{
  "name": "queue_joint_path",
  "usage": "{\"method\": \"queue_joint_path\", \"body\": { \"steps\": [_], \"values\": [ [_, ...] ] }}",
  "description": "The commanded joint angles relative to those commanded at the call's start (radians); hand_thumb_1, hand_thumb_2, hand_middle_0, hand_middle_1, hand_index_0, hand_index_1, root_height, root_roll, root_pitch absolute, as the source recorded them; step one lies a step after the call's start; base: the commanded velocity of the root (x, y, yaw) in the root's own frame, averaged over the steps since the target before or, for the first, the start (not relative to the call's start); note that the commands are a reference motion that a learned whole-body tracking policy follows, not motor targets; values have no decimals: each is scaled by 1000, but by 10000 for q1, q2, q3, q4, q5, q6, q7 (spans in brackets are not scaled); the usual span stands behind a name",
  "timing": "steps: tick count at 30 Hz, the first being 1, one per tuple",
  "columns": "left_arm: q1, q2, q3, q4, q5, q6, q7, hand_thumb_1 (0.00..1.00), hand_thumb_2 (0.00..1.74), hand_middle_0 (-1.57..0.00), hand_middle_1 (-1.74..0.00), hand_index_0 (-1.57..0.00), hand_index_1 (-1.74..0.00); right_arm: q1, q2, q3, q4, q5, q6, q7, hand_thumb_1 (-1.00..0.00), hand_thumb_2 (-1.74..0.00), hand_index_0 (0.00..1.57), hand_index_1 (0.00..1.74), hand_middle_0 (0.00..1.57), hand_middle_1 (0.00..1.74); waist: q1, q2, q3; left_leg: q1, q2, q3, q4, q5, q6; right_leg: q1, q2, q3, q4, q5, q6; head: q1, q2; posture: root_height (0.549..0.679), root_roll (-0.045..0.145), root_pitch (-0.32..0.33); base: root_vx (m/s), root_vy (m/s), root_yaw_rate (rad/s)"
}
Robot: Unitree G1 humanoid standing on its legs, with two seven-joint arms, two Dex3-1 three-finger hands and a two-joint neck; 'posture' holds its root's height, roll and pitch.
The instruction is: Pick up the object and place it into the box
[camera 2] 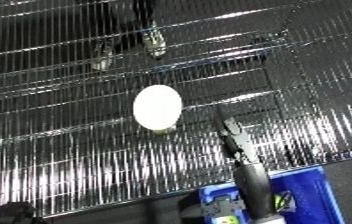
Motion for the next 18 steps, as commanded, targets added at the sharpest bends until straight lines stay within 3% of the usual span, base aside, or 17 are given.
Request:
{"method": "queue_joint_path", "body": {
  "steps": [7,18],
  "values": [
    [-140,3,-110,-37,-36,78,21,1000,1740,-1570,-1740,-1570,-1740,-336,-13,156,393,236,60,-126,0,0,0,0,0,0,57,32,0,-415,12,8,358,-147,33,-411,-4,-13,298,-85,-28,265,229,601,46,130,-4,4,14],
    [-680,90,-359,188,-122,186,103,1000,1740,-1570,-1740,-1570,-1740,-1495,-163,286,1369,721,-24,-597,0,0,0,0,0,0,223,125,0,-700,-51,22,513,-214,64,-719,-23,-47,419,-62,-17,725,440,597,42,146,8,10,33]
  ]
}}
